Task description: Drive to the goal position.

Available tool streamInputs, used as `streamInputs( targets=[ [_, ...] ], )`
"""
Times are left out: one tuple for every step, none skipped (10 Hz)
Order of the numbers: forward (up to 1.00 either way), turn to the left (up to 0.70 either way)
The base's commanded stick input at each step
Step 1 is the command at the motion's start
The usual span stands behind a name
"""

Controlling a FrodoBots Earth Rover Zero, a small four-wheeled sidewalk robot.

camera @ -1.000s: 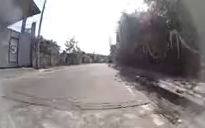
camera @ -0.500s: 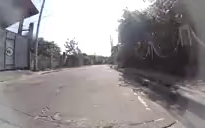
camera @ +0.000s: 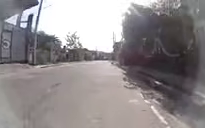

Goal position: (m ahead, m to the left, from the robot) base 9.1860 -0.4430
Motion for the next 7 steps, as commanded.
streamInputs(
  targets=[
    [1.00,0.00],
    [1.00,0.00],
    [1.00,0.00],
    [1.00,0.00],
    [1.00,0.00],
    [1.00,0.00],
    [1.00,0.00]
  ],
)
